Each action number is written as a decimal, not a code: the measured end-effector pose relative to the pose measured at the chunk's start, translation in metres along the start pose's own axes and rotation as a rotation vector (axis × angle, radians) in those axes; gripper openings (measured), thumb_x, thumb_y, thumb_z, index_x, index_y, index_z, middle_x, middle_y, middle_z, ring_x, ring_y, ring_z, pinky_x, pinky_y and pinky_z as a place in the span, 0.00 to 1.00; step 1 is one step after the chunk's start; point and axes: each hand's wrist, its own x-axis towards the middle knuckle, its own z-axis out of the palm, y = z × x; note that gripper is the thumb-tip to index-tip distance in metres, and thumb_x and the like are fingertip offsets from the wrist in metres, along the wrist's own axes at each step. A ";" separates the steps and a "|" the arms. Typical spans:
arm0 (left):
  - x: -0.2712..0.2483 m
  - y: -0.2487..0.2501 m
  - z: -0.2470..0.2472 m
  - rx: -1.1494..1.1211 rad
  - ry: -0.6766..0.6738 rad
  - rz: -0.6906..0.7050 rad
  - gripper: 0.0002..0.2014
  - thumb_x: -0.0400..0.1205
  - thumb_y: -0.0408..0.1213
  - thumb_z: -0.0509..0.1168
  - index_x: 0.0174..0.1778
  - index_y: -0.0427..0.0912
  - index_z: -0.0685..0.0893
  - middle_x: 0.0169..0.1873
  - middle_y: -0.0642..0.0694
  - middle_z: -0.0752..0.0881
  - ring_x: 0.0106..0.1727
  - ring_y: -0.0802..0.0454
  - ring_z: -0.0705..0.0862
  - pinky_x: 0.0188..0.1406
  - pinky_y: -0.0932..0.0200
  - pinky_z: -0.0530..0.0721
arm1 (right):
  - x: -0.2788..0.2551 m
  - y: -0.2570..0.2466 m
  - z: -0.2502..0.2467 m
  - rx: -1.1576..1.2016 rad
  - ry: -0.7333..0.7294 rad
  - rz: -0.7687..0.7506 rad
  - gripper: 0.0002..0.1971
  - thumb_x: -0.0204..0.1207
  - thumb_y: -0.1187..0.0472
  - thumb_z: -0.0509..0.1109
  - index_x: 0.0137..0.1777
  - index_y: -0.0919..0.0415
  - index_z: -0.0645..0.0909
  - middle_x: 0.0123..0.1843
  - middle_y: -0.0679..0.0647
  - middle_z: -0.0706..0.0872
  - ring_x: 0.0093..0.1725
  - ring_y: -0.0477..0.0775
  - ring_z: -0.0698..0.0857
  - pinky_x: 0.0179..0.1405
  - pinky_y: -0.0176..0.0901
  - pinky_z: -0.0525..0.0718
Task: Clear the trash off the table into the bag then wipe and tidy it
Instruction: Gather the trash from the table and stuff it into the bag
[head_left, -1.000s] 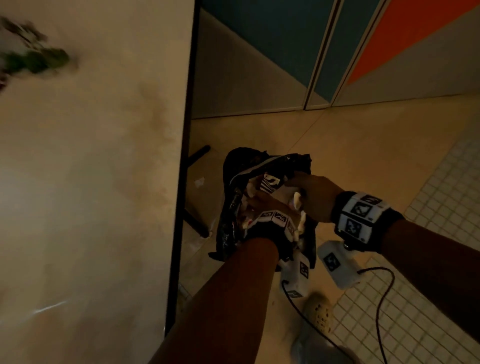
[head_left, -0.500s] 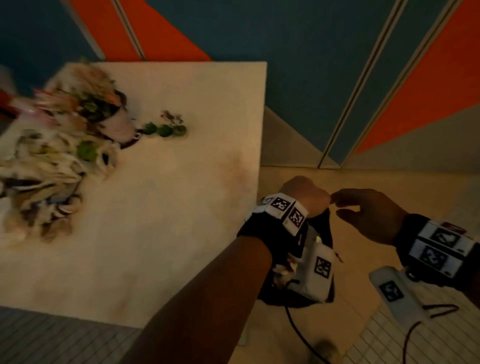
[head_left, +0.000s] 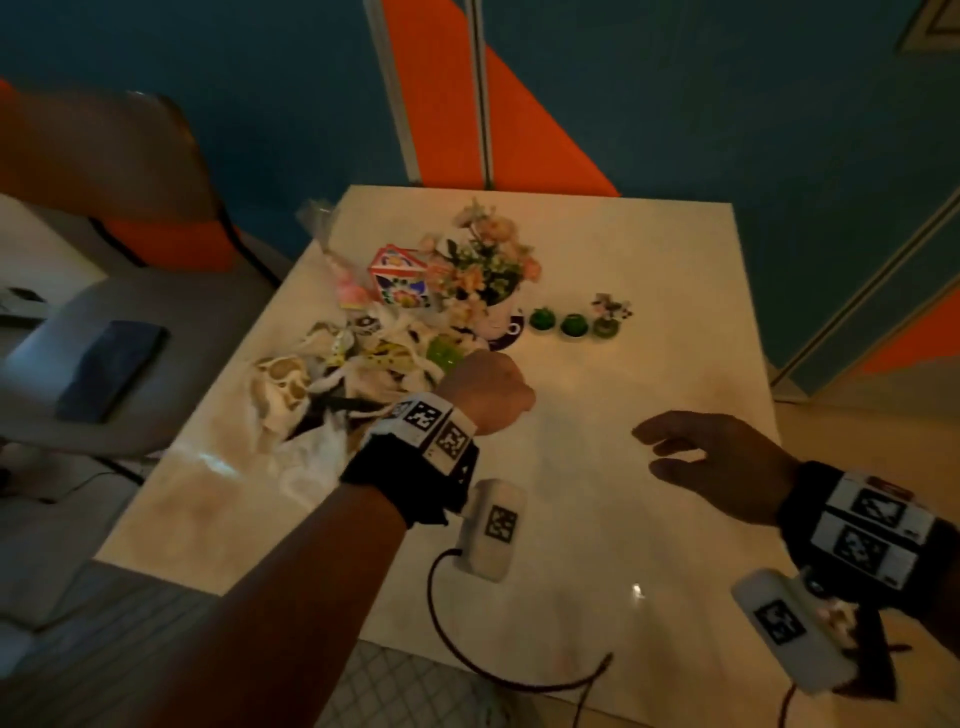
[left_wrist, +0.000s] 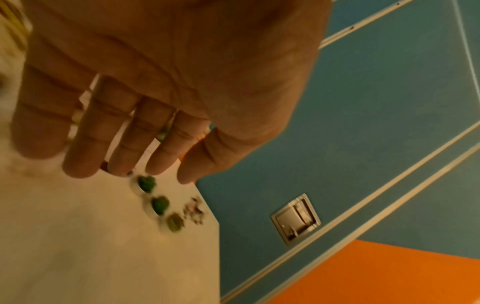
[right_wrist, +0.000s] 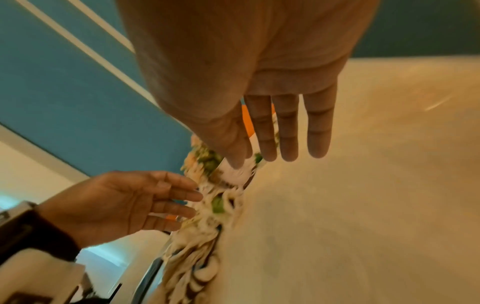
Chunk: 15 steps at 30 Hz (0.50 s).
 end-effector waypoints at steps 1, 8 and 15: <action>0.001 -0.020 -0.010 -0.013 0.028 -0.028 0.14 0.80 0.35 0.63 0.58 0.34 0.85 0.53 0.39 0.86 0.55 0.43 0.84 0.58 0.49 0.83 | 0.010 -0.014 0.008 -0.019 -0.024 -0.005 0.16 0.78 0.59 0.70 0.65 0.48 0.77 0.67 0.48 0.80 0.63 0.51 0.81 0.63 0.45 0.79; -0.004 -0.124 -0.043 -0.027 0.225 -0.186 0.12 0.80 0.38 0.64 0.58 0.44 0.84 0.57 0.46 0.84 0.52 0.48 0.82 0.43 0.63 0.75 | 0.065 -0.081 0.052 -0.070 -0.148 -0.015 0.19 0.80 0.58 0.69 0.71 0.53 0.75 0.71 0.51 0.78 0.66 0.52 0.79 0.64 0.46 0.79; -0.020 -0.182 -0.033 -0.024 0.322 -0.337 0.15 0.75 0.45 0.69 0.54 0.46 0.76 0.58 0.40 0.78 0.55 0.40 0.81 0.51 0.50 0.80 | 0.108 -0.135 0.110 -0.157 -0.259 -0.104 0.33 0.74 0.53 0.74 0.78 0.49 0.67 0.79 0.54 0.69 0.75 0.56 0.71 0.71 0.46 0.71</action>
